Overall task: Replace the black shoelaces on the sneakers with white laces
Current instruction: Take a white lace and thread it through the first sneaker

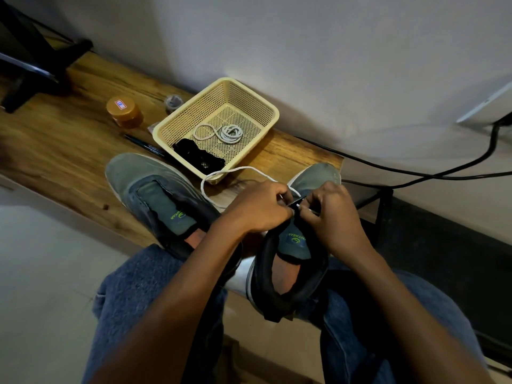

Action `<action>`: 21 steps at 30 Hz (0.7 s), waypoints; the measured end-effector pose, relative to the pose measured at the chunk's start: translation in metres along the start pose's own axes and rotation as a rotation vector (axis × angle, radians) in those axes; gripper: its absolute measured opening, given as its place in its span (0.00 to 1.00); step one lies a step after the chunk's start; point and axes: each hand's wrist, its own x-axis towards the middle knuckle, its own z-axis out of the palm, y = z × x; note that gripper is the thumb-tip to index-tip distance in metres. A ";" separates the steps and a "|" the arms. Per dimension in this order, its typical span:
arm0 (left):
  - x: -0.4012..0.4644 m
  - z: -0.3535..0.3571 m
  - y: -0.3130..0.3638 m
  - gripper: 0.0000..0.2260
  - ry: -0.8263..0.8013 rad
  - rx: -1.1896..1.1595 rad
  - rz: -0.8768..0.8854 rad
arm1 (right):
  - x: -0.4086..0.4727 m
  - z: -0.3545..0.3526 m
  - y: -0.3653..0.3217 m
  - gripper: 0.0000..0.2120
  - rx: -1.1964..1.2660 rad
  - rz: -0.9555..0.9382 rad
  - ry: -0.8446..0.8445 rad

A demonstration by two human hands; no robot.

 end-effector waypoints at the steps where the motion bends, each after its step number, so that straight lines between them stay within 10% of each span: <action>1: 0.000 0.000 0.000 0.03 0.000 -0.006 0.001 | 0.000 0.000 0.000 0.05 0.000 -0.002 -0.003; 21: -0.007 0.005 0.004 0.09 0.075 0.200 0.142 | -0.001 0.008 0.002 0.08 0.092 0.073 0.025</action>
